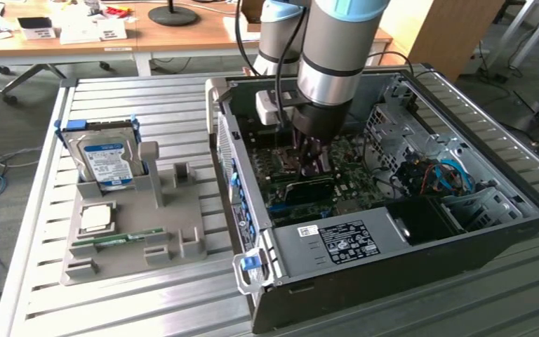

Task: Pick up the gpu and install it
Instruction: 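Press down on the gpu until it lock into place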

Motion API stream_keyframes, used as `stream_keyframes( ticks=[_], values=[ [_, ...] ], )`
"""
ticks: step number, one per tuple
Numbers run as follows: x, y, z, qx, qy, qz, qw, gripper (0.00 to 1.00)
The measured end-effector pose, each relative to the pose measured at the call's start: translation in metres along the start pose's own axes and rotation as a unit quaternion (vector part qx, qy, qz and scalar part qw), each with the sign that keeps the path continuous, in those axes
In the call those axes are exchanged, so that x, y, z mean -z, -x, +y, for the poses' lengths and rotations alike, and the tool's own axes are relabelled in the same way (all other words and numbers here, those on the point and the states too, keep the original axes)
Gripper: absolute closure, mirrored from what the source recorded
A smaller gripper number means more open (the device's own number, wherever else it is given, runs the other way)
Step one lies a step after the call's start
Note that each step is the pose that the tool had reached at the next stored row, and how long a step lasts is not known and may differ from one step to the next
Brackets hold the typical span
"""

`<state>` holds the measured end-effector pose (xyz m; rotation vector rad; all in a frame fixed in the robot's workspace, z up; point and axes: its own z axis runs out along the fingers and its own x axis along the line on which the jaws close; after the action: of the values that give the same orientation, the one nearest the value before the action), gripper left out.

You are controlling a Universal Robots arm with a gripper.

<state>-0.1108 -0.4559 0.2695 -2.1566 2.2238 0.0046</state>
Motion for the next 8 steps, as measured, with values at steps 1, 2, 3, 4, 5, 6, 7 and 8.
stream_keyframes(
  ticks=[1,2,3,4,5,6,7,8],
  values=[
    [-0.0002,0.0003,0.0001,0.000,0.0000,-0.0004,1.0000,0.89],
    [-0.0003,0.0005,0.0001,0.000,0.0000,-0.0008,1.0000,0.89],
    [-0.0005,0.0005,0.0001,0.000,0.0001,-0.0010,1.0000,0.89],
    [-0.0012,0.0006,0.0001,0.000,0.0000,-0.0015,1.0000,0.89],
    [-0.0020,0.0006,0.0002,0.000,0.0000,-0.0019,1.0000,0.89],
    [-0.0028,0.0006,0.0002,0.000,0.0001,-0.0023,1.0000,0.89],
    [-0.0034,0.0005,0.0003,0.000,0.0001,-0.0029,1.0000,0.89],
    [-0.0035,0.0005,0.0002,0.000,0.0001,-0.0035,1.0000,0.89]
  ],
)
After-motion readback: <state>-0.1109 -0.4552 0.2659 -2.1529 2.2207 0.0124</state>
